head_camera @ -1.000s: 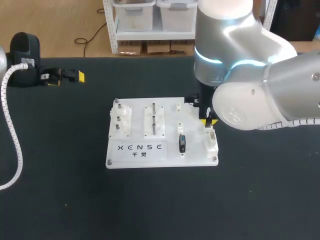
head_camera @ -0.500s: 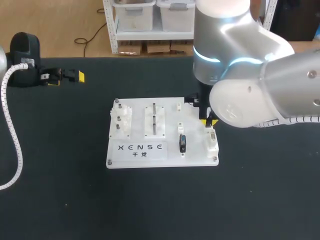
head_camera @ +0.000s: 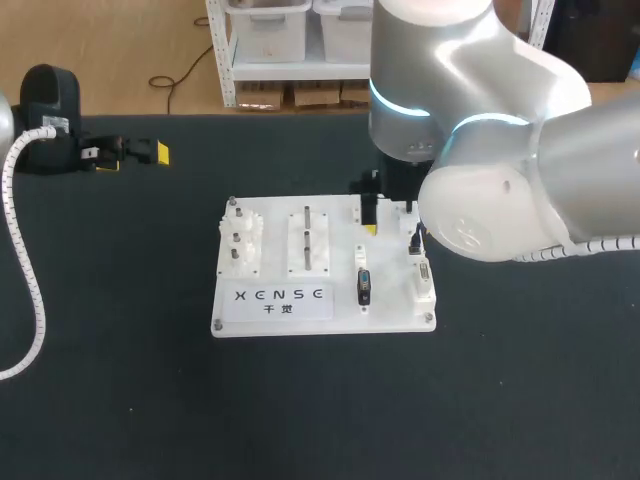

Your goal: Insert the USB connector, Ethernet cable, and multi-pin plug into their matching sockets one by one.

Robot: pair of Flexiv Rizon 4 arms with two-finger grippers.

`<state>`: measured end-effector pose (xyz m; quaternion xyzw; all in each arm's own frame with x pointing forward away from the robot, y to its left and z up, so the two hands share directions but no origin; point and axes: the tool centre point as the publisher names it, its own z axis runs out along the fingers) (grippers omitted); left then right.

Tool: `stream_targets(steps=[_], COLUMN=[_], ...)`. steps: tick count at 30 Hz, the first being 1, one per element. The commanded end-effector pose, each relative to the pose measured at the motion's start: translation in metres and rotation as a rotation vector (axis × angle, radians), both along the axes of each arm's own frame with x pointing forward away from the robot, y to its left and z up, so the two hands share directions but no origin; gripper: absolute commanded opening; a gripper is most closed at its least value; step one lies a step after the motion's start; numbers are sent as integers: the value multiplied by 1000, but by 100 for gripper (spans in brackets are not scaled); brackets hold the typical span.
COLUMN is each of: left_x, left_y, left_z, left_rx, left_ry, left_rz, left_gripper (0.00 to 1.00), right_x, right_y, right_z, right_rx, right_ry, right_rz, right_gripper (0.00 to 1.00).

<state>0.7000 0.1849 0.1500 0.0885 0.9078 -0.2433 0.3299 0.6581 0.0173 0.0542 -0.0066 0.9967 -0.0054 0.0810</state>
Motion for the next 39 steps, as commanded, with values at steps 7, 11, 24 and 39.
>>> stream_targets(steps=[7, 11, 24, 39], left_x=[0, 0, 0, 0], left_y=[0, 0, 0, 0], left_z=[0, 0, 0, 0], left_rx=[0, 0, 0, 0], left_ry=[0, 0, 0, 0], left_rz=[0, 0, 0, 0], left_gripper=[100, 100, 100, 100], right_x=[-33, -41, -63, -65], right_y=[22, 27, 39, 38], right_z=[5, 0, -13, -34], right_rx=[7, 4, -6, -18], right_ry=[-17, 5, 58, 107], right_rz=[79, 90, 118, 66], right_gripper=[100, 100, 100, 100])
